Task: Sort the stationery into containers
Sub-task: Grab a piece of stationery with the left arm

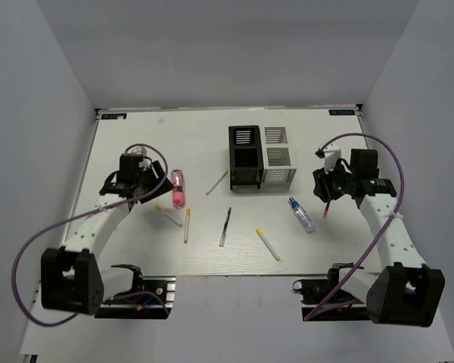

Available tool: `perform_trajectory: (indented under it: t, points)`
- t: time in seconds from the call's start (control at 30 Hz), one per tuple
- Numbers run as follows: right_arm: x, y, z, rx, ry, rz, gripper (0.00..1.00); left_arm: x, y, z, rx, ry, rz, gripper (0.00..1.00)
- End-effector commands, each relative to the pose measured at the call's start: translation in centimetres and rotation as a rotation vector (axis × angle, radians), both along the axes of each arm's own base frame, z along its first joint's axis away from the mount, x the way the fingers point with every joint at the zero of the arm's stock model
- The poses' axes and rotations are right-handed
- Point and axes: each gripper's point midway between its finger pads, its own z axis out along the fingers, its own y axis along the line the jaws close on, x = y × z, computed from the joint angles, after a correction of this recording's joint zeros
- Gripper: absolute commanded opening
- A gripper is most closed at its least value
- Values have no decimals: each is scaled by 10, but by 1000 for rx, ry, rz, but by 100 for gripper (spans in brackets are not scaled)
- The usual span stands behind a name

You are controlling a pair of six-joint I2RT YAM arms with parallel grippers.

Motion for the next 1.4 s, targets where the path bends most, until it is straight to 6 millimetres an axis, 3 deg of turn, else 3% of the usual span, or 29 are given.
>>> perform_trajectory:
  t: [0.0, 0.03, 0.07, 0.1, 0.27, 0.3, 0.37, 0.4, 0.43, 0.47, 0.5, 0.63, 0.73, 0.9, 0.97, 1.07, 1.2, 1.23, 1.33, 1.37]
  points:
    - [-1, 4, 0, 22, -3, 11, 56, 29, 0, 17, 29, -32, 10, 79]
    - [0, 6, 1, 30, -1, 18, 58, 36, 0, 15, 35, -33, 3, 84]
    - [0, 6, 0, 34, 5, 14, 58, 41, -4, 4, 40, 0, -6, 84]
    - [0, 8, -2, 41, 14, 14, 58, 52, -3, 8, 50, -8, 4, 84]
    - [2, 11, -6, 65, 36, 15, 59, 87, -13, -9, 108, 35, -15, 82]
    - [3, 11, -4, 67, 34, 13, 59, 101, -13, 0, 114, 20, -6, 81]
    - [3, 11, -5, 67, 41, 9, 59, 101, -10, -32, 181, 161, -7, 81]
    - [3, 11, -6, 66, 45, 13, 59, 118, -12, -22, 194, 155, -9, 81]
    - [4, 11, -6, 64, 41, 11, 60, 118, -11, -29, 225, 197, -7, 81]
    - [4, 10, -5, 62, 38, 11, 60, 108, -6, -51, 259, 304, -9, 81]
    - [5, 9, -5, 58, 36, 9, 60, 114, -5, -47, 271, 307, -2, 80]
    - [3, 8, -8, 54, 36, 0, 60, 106, -5, -60, 303, 353, -30, 77]
    - [2, 8, -12, 56, 41, -2, 62, 92, -1, -68, 318, 404, -43, 77]
    - [3, 9, -14, 64, 57, -6, 62, 85, -3, -61, 300, 371, -57, 77]
    - [4, 9, -15, 67, 57, -3, 62, 78, -7, -67, 298, 390, -73, 77]
    - [6, 11, -13, 71, 57, 6, 62, 74, -6, -70, 305, 399, -82, 69]
    - [8, 11, -11, 70, 53, 5, 62, 78, -10, -70, 309, 388, -98, 40]
    - [8, 11, -10, 73, 54, 6, 62, 83, -11, -66, 306, 373, -97, 26]
    - [4, 12, -11, 75, 60, 13, 58, 97, -18, -40, 274, 305, -101, 6]
    - [3, 12, -12, 73, 60, 21, 51, 100, -29, -22, 243, 258, -134, 0]
